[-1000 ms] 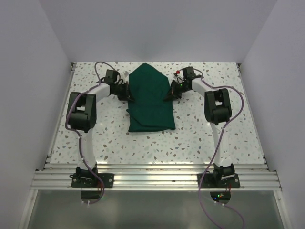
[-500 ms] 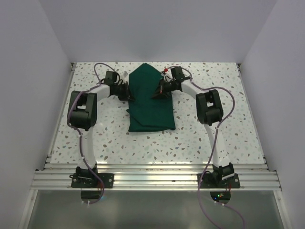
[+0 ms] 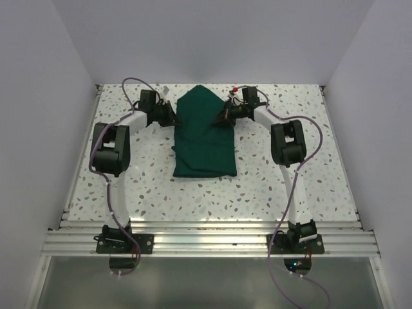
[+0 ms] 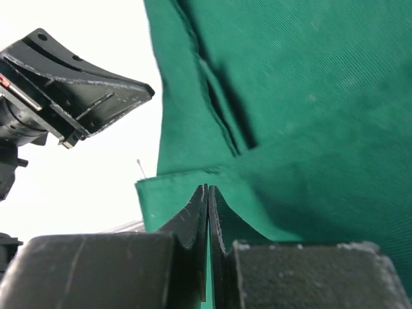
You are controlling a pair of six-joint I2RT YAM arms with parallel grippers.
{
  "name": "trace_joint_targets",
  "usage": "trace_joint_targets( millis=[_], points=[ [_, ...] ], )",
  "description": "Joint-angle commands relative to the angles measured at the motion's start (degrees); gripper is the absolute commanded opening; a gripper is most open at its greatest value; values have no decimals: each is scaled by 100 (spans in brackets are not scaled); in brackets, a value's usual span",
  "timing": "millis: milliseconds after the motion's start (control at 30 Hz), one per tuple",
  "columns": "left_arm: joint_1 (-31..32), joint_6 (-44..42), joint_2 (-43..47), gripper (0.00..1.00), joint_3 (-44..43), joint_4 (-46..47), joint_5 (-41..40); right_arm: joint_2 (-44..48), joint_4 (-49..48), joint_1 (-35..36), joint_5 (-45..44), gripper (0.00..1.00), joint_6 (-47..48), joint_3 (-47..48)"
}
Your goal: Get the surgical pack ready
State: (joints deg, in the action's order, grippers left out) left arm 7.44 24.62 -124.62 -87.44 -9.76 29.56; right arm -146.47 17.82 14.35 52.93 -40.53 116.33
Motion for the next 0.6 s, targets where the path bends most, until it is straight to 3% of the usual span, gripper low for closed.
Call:
trace_joint_targets(
  millis=[0, 167, 333, 500, 567],
  points=[
    [-24, 394, 44, 0, -457, 878, 84, 375, -622, -72, 42, 0, -420, 161],
    [12, 657, -940, 0, -1177, 1065, 138, -144, -289, -283, -273, 0, -429, 505],
    [-23, 447, -1828, 0, -1995, -122, -310, -241, 98, -529, -1047, 0, -42, 118],
    [-111, 114, -1978, 0, -2355, -491, -144, -338, 116, -635, -934, 0, 97, 441],
    [-111, -62, -1822, 8, -2463, -466, -144, -207, 264, -618, -916, 3, 221, 618]
  ],
)
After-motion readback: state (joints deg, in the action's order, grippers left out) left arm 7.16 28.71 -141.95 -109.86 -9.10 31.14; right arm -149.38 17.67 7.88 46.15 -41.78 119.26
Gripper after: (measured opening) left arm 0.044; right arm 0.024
